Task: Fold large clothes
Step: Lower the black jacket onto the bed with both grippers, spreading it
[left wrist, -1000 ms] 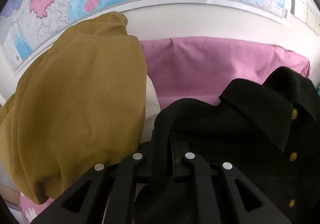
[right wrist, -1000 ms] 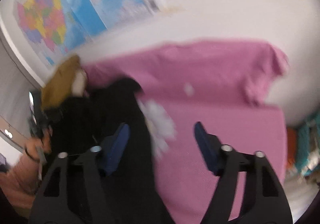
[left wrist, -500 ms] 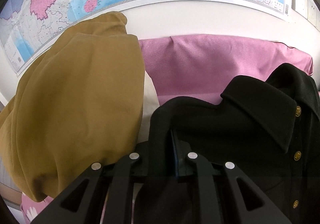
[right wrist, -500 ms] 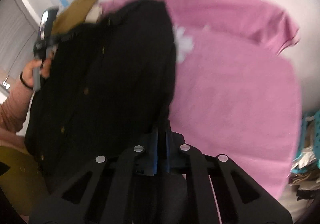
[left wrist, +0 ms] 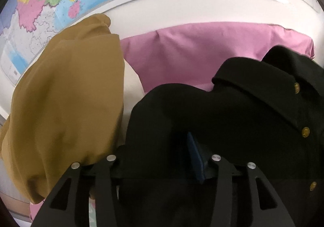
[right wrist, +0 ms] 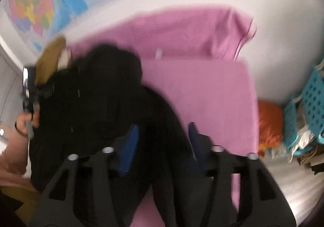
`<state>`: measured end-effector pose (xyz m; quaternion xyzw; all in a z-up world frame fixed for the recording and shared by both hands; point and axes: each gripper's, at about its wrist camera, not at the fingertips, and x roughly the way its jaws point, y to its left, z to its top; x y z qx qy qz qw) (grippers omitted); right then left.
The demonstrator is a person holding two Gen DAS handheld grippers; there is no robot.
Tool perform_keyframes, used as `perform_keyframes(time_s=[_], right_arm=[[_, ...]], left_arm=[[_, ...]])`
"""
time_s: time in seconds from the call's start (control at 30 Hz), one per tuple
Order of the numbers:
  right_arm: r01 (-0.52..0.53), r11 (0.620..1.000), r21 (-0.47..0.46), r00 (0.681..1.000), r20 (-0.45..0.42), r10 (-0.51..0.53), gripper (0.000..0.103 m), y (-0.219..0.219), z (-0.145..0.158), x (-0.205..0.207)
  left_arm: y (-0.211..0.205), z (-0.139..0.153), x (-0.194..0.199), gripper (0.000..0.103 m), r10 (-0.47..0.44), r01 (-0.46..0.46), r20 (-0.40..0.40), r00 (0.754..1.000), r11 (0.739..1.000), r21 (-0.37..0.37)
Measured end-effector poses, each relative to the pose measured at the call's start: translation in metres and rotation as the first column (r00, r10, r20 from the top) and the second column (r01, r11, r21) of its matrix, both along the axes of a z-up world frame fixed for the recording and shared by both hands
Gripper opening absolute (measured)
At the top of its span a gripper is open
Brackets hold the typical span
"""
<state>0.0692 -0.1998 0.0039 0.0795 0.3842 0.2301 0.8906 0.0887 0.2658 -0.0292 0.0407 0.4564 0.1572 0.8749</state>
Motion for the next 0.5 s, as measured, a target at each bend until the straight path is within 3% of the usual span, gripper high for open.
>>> perform_keyframes(time_s=[0.1,0.2,0.27,0.3,0.33,0.37,0.47,0.5], right_arm=[[0.000,0.999,0.055,1.000,0.007,0.000,0.061,0.003,0.010,0.030],[-0.032,0.996,0.080,0.998,-0.060,0.037,0.060,0.027,-0.003,0.076],[-0.068,0.994,0.088,0.990,-0.120,0.078,0.058,0.045,-0.018,0.101],[-0.094,0.991,0.095,0.983,-0.148,0.107,0.039,0.054,-0.024,0.110],[-0.096,0.992,0.078,0.982,-0.157,0.108,0.003,0.057,-0.026,0.115],[-0.067,0.997,0.049,0.987,-0.143,0.073,0.005,0.058,-0.026,0.117],[0.006,0.996,0.085,0.993,-0.121,0.004,0.007,0.047,-0.021,0.112],[0.049,0.998,0.034,0.990,-0.133,-0.044,0.019,0.046,-0.024,0.110]], left_arm=[[-0.001,0.011,-0.002,0.058,-0.015,0.016,0.041,0.999,1.000,-0.027],[-0.007,0.022,-0.003,0.069,-0.016,0.016,0.074,0.997,1.000,0.006],[-0.009,0.025,-0.001,0.070,-0.021,0.021,0.073,0.997,1.000,0.002],[-0.010,0.024,-0.001,0.070,-0.024,0.024,0.068,0.997,1.000,0.003],[-0.012,0.023,-0.001,0.070,-0.025,0.025,0.062,0.998,1.000,0.013],[-0.013,0.023,-0.003,0.070,-0.027,0.027,0.060,0.998,1.000,0.015],[-0.014,0.022,-0.006,0.071,-0.037,0.037,0.060,0.998,0.999,0.007],[-0.015,0.021,-0.007,0.071,-0.040,0.040,0.055,0.998,0.999,0.015]])
